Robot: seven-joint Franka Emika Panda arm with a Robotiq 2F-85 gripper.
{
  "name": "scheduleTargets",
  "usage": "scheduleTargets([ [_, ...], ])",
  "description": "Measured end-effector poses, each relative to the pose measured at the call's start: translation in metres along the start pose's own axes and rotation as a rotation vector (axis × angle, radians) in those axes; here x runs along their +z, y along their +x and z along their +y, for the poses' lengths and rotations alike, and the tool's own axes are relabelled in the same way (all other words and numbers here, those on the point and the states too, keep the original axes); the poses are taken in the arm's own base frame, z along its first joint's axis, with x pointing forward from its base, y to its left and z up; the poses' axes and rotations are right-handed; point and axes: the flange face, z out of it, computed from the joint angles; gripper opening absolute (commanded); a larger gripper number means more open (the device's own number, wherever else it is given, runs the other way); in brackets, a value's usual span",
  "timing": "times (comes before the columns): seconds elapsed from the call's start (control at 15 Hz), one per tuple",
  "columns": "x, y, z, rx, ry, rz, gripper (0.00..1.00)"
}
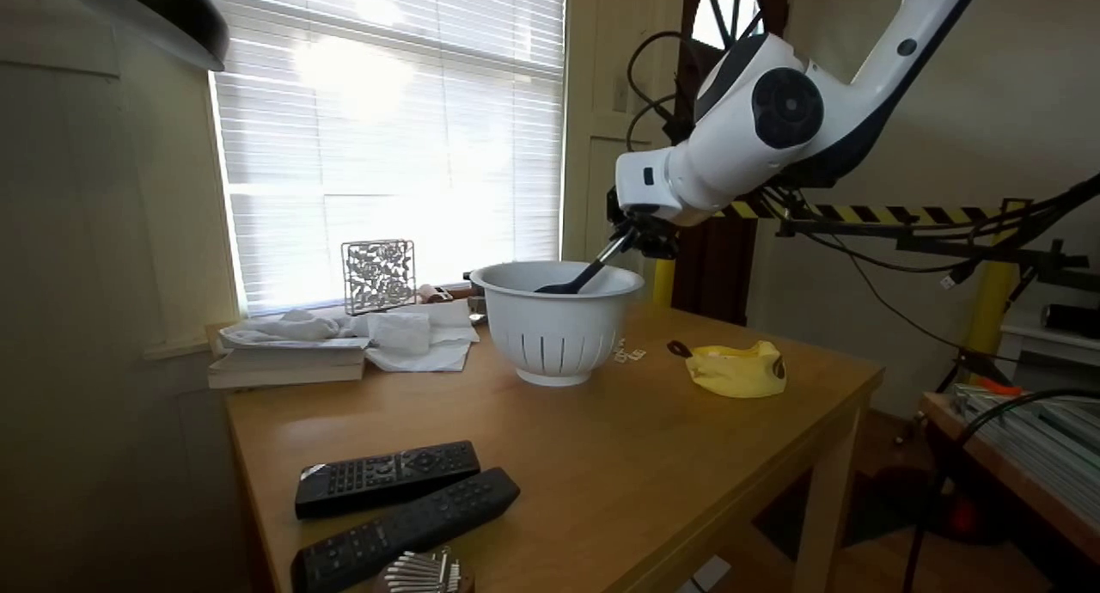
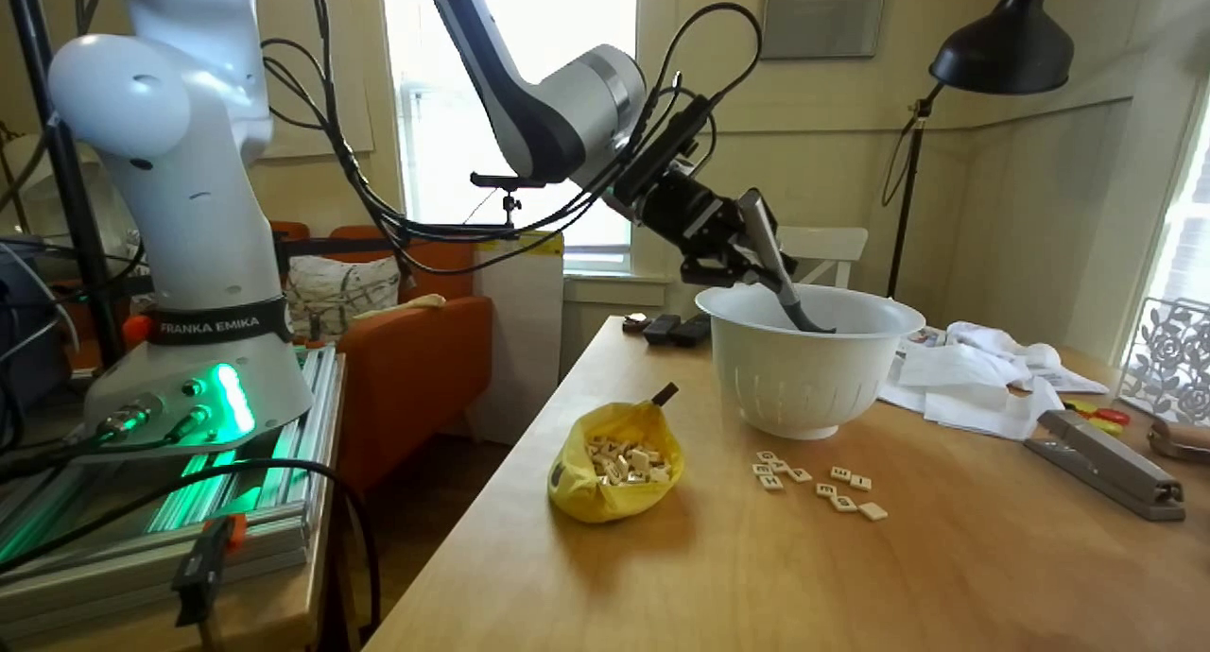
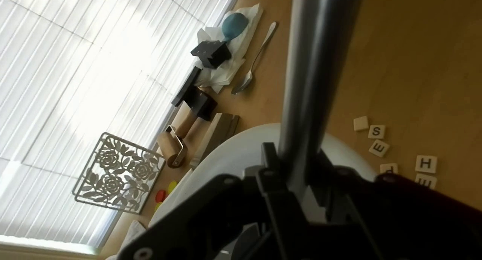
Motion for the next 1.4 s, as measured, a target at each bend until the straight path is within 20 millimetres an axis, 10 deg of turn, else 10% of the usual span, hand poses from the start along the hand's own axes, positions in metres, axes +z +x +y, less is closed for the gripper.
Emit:
scheduleTargets([
  [1.4, 0.012, -0.036, 0.009, -0.184, 0.041, -0.040, 0.06],
])
